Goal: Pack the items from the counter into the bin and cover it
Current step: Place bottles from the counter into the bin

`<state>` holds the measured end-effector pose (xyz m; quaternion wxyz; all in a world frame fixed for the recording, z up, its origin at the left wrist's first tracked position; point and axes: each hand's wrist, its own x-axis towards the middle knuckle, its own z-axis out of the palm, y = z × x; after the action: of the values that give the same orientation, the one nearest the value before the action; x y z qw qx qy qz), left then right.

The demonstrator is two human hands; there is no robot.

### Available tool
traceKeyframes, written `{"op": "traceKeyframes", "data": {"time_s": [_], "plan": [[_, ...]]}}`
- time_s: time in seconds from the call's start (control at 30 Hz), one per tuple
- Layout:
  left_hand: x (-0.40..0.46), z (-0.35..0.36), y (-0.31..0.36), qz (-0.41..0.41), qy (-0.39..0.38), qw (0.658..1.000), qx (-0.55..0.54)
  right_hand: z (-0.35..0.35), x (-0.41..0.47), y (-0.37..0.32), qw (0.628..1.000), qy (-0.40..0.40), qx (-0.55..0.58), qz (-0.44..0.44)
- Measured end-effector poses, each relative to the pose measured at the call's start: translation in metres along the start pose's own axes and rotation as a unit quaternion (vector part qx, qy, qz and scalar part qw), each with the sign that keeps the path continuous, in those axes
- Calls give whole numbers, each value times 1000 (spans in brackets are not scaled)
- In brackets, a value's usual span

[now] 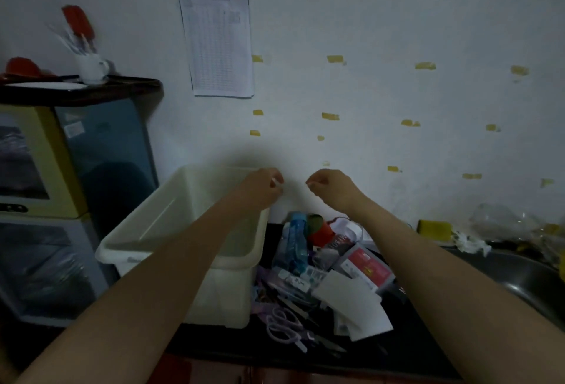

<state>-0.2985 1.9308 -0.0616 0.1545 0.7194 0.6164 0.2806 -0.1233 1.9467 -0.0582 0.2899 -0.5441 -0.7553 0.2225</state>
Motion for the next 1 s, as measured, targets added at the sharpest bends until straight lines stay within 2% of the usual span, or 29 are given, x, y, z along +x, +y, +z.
{"op": "traceKeyframes", "data": {"time_s": [0.3, 0.67, 0.83, 1.0], "plan": [[99, -44, -62, 33, -2, 999, 8, 35, 104, -30, 999, 31, 10, 29], [160, -47, -122, 63, -30, 998, -5, 77, 173, -28, 997, 39, -1, 60], [170, -34, -137, 46, -39, 997, -39, 84, 189, -17, 998, 28, 16, 56], [165, 7, -137, 19, -63, 988, -137, 88, 190, 24, 995, 14, 40, 90]]}}
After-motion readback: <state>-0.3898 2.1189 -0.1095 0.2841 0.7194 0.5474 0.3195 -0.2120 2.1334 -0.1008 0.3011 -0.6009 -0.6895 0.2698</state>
